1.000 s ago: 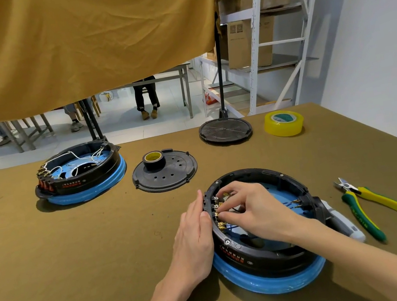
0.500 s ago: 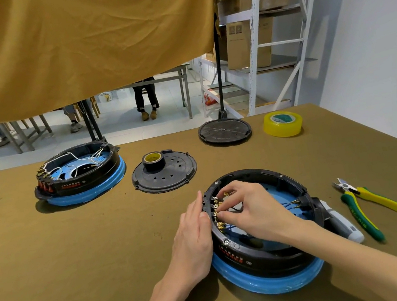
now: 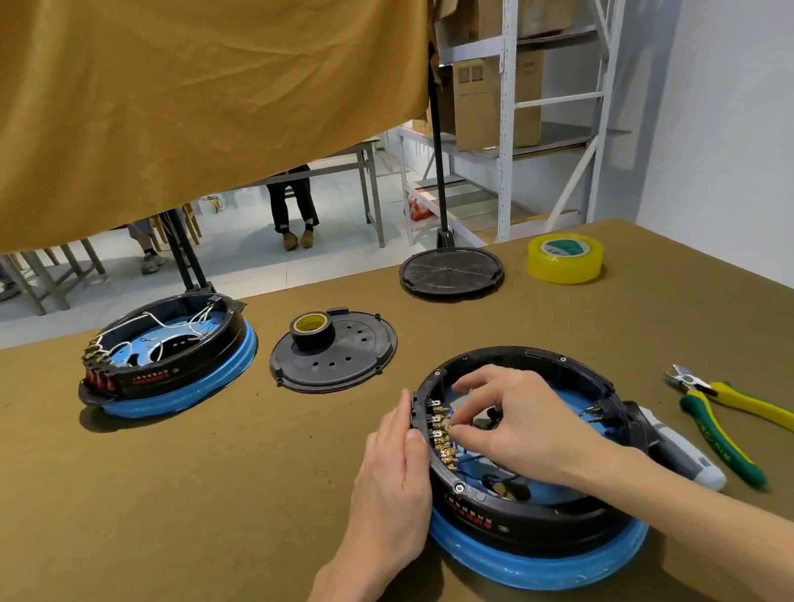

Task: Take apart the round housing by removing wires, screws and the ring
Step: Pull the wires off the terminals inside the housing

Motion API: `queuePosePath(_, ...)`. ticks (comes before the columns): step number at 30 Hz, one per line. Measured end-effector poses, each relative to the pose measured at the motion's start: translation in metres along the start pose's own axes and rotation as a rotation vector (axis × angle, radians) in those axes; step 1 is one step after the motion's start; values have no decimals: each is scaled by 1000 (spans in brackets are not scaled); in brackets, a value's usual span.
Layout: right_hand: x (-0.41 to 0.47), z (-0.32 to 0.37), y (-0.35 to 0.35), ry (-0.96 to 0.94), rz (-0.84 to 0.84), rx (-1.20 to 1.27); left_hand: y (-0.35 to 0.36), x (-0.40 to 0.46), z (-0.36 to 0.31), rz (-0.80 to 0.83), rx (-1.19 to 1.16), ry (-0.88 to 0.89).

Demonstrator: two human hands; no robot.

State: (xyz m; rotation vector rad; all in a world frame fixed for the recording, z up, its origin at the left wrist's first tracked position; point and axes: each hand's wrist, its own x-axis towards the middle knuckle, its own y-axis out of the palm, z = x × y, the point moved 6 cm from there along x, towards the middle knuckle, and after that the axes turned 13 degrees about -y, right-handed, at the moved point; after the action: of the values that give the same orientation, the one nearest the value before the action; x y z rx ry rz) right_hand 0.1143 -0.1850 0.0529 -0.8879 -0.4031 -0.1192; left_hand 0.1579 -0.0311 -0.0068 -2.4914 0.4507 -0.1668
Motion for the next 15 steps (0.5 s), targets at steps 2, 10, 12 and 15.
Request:
queuePosePath(2, -1, 4, -2, -51, -8, 0, 0, -1, 0, 11, 1, -1)
queuePosePath(10, -2, 18, -3, -186, 60, 45, 0, -1, 1, 13, -6, 3)
queuePosePath(12, -4, 17, 1, -182, 179, 58, 0, 0, 1, 9, 0, 5)
queuePosePath(15, -5, 16, 2, -197, 248, 15, -1, 0, 2, -7, 11, 6)
